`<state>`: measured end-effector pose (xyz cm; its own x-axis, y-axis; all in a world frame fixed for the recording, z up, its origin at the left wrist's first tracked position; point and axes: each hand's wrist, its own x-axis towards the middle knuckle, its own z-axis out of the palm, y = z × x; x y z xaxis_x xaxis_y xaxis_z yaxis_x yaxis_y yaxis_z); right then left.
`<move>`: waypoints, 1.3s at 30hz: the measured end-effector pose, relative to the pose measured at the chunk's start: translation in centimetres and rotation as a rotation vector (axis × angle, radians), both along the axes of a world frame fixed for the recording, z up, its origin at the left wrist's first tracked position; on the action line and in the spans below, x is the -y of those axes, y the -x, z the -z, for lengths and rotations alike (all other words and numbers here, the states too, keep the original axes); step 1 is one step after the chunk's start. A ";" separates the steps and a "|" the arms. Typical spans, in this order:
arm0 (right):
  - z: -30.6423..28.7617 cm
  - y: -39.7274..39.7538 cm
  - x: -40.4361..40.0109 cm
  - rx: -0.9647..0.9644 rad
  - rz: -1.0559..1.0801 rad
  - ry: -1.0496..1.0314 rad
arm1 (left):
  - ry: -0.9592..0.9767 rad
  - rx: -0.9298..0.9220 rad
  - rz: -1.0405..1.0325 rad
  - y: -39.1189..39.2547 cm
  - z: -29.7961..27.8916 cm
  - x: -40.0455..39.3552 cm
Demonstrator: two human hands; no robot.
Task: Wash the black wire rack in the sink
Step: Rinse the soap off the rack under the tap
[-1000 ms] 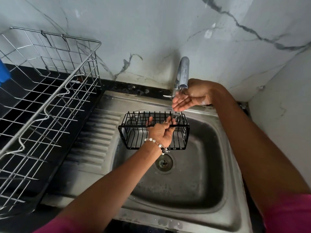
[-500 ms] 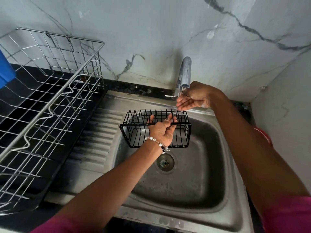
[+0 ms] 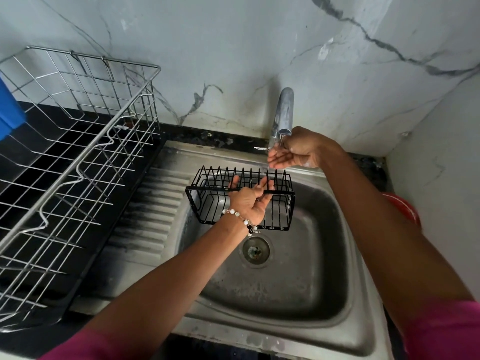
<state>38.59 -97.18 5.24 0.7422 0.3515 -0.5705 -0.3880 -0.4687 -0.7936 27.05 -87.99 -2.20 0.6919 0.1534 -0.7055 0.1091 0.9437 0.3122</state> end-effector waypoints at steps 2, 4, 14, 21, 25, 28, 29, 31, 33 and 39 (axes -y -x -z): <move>0.1 0.0 -0.1 -0.022 0.011 -0.041 | -0.037 -0.008 0.084 0.3 -0.1 -0.3; 0.1 0.2 -0.3 -0.105 0.000 -0.169 | -0.112 -0.012 0.187 0.9 -0.1 -0.7; 0.4 1.2 -0.4 -0.193 0.014 -0.296 | -0.359 -0.044 0.516 4.1 1.5 -2.2; 1.0 2.1 -0.8 -0.202 0.011 -0.303 | -0.595 0.041 0.755 5.6 1.1 -3.5; 0.8 2.0 -0.9 -0.113 -0.054 -0.162 | -0.685 0.068 0.871 5.1 0.8 -4.3; 0.3 2.0 -1.1 -0.128 -0.066 -0.214 | -0.732 0.099 0.909 4.7 0.4 -4.6; 0.2 1.9 -1.0 -0.086 -0.043 -0.162 | -0.744 0.104 0.914 4.6 0.2 -4.7; 0.3 1.6 -0.8 -0.028 -0.014 -0.098 | -0.768 0.104 0.924 4.2 -0.2 -4.9; 0.3 1.5 -0.8 -0.066 -0.029 -0.138 | -0.785 0.096 0.928 3.9 -0.5 -5.2; 0.2 1.9 -0.9 0.000 -0.038 -0.028 | -0.810 0.058 0.996 3.3 -1.7 -5.0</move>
<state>36.72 -96.31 5.06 0.7277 0.3956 -0.5603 -0.3707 -0.4605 -0.8066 23.79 -82.95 -0.48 0.7813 -0.0760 -0.6195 0.6215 0.0028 0.7834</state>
